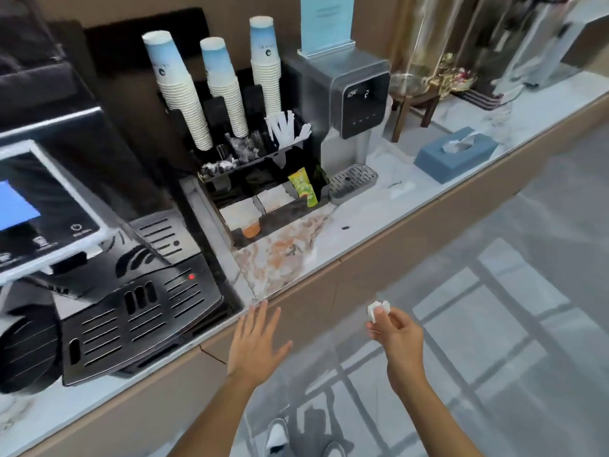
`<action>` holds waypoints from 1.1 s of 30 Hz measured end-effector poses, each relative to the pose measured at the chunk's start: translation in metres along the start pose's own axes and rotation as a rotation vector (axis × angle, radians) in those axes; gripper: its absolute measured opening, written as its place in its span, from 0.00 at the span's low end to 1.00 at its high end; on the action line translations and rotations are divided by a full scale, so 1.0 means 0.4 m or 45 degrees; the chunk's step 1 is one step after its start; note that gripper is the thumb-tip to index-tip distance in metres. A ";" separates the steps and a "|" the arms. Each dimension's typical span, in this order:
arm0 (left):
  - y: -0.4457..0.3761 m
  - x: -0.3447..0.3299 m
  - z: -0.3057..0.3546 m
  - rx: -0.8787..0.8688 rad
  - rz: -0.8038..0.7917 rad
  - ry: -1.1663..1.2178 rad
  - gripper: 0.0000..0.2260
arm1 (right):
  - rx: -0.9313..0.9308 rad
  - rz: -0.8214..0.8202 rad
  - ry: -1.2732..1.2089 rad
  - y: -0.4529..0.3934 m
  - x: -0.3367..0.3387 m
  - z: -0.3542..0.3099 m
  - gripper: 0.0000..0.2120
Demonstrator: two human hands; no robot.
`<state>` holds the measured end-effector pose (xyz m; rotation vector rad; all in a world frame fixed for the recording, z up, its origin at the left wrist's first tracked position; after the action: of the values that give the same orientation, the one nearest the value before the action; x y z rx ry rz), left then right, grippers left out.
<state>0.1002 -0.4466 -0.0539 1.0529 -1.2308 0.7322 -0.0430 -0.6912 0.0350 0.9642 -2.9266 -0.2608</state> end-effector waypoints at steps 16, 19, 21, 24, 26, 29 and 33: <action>-0.329 0.052 0.432 -0.366 -0.053 0.022 0.37 | 0.051 0.164 -0.013 -0.429 0.109 -0.090 0.07; -0.404 0.068 0.509 -0.420 -0.042 0.046 0.37 | 0.069 0.182 -0.013 -0.526 0.110 -0.129 0.05; -0.456 0.084 0.558 -0.445 -0.038 0.052 0.37 | 0.082 0.197 -0.018 -0.588 0.116 -0.151 0.05; -0.518 0.108 0.622 -0.481 -0.051 0.078 0.36 | 0.094 0.206 -0.028 -0.666 0.128 -0.172 0.05; -0.553 0.122 0.665 -0.501 -0.057 0.081 0.36 | 0.107 0.196 -0.044 -0.713 0.137 -0.183 0.06; -0.600 0.133 0.729 -0.524 -0.044 0.078 0.38 | 0.108 0.165 -0.033 -0.792 0.151 -0.196 0.06; -0.666 0.143 0.805 -0.449 -0.027 0.088 0.37 | 0.086 0.098 -0.026 -0.924 0.175 -0.199 0.07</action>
<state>0.2283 -0.8485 -0.0614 0.7430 -1.2329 0.5066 0.1253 -1.0368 0.0482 0.8590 -3.0016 -0.1700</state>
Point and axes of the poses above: each hand's wrist, its own y-axis away from the middle knuckle, its own x-axis out of the back of the hand, z = x × y, the point moved 3 cm from there along -y, towards the middle knuckle, and after that the axes turned 11 degrees about x, right-handed, at the moved point
